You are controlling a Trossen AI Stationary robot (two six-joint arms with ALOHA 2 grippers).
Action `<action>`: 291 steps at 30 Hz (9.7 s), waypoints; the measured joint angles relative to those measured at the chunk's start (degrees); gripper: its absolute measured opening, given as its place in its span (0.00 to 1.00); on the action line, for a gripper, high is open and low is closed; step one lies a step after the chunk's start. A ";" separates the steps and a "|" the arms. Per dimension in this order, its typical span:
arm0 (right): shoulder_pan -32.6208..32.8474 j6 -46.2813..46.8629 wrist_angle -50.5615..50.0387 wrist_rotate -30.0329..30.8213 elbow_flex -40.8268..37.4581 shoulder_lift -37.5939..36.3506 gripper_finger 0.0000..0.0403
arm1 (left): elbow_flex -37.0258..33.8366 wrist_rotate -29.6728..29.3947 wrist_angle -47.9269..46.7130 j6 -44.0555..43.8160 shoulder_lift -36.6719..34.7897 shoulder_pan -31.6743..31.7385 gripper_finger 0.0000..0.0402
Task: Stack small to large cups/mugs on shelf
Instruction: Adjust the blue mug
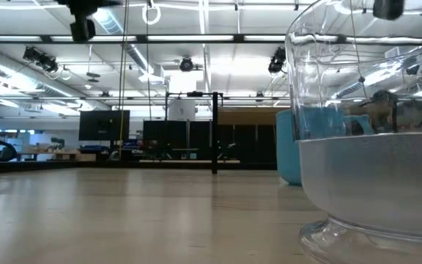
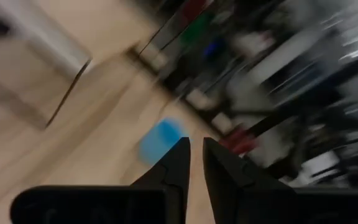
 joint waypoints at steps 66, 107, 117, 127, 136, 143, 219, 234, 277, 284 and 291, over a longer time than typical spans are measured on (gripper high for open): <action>-2.99 -1.42 -1.70 -5.32 2.44 47.46 0.16 | 9.63 -17.46 -19.36 -3.08 29.41 -14.65 0.13; -1.49 -0.35 17.03 -10.12 -6.23 46.52 0.16 | 6.90 -16.30 12.23 -4.86 45.90 -23.08 0.17; 0.36 -1.19 5.68 -11.80 -6.26 46.52 0.16 | 6.96 -15.74 31.44 -10.89 55.64 -25.93 0.18; 1.70 -0.67 9.95 -9.71 -6.23 46.54 0.16 | 10.27 -15.92 30.73 -9.06 56.60 -24.10 0.19; 1.53 -1.38 7.68 -9.60 -6.23 46.54 0.16 | 11.35 -12.06 34.88 -3.19 56.58 -19.58 0.18; 1.55 -2.48 5.78 -9.52 -6.23 46.54 0.16 | 16.45 -6.10 18.60 -1.30 56.60 -17.29 0.18; 10.16 -0.37 8.66 -4.90 -6.21 46.52 0.16 | 54.96 -7.60 -17.81 1.91 84.34 -18.26 0.06; 10.14 -1.24 7.68 -4.88 -6.21 46.52 0.16 | 54.99 -10.37 -43.46 10.37 75.88 -15.94 0.04; 11.33 1.76 5.87 -1.23 -6.21 46.54 0.16 | 10.02 -17.75 -22.98 -9.22 42.68 -12.10 0.03; 9.98 0.70 6.00 -1.23 -6.21 46.54 0.16 | 10.03 -19.80 -22.83 -12.54 43.55 -16.31 0.03; 9.79 0.70 6.37 -1.05 -6.21 46.54 0.16 | 10.03 -25.01 -22.84 -18.31 44.15 -24.04 0.03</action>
